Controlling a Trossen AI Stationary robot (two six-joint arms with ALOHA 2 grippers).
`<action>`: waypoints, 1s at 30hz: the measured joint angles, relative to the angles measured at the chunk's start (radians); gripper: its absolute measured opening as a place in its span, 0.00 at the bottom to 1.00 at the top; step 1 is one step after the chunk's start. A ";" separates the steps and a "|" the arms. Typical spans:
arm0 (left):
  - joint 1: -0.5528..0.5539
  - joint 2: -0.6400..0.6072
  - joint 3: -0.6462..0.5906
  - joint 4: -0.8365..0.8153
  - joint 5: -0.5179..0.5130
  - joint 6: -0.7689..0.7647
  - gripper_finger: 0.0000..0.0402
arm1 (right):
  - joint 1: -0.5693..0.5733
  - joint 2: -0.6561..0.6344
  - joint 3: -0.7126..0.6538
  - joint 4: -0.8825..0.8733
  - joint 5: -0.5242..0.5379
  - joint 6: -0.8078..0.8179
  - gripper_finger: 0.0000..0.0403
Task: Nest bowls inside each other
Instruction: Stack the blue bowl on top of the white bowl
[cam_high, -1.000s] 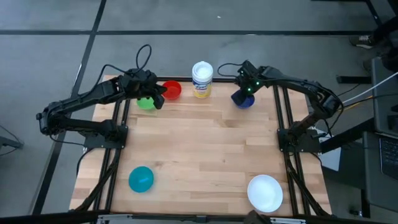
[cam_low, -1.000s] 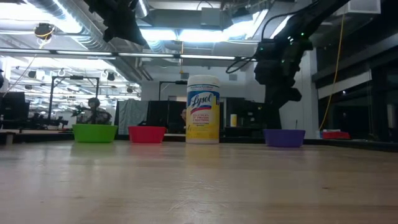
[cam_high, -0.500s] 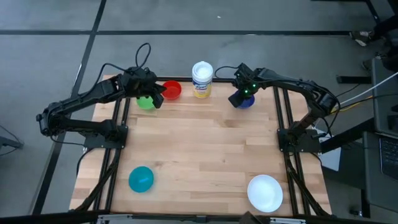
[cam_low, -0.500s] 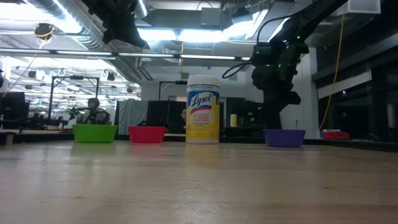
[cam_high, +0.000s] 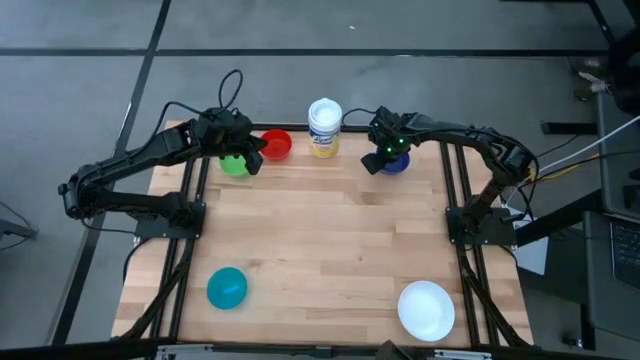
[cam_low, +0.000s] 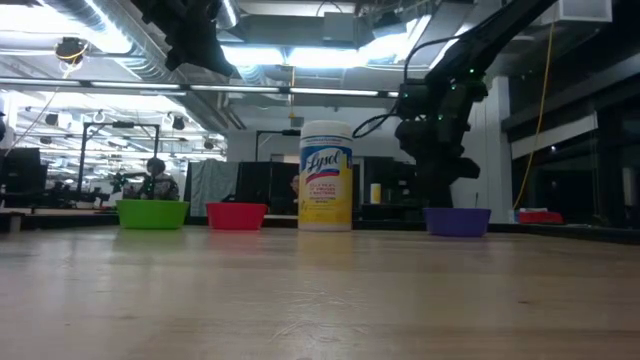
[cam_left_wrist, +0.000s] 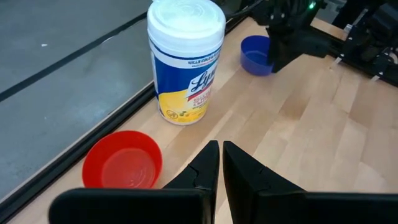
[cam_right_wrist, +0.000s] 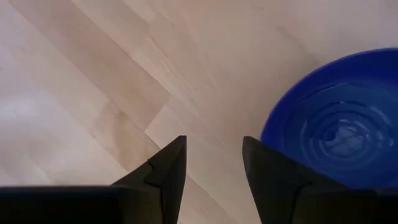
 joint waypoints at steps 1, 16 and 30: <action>0.000 0.000 -0.001 0.000 0.000 0.000 0.04 | 0.004 0.008 0.000 0.001 0.000 0.004 0.40; 0.009 0.000 -0.001 -0.003 0.015 0.012 0.04 | -0.002 0.027 0.089 0.035 -0.076 0.038 0.42; 0.046 0.000 -0.001 -0.056 0.031 0.039 0.04 | -0.047 0.025 0.160 -0.184 0.052 -0.041 0.43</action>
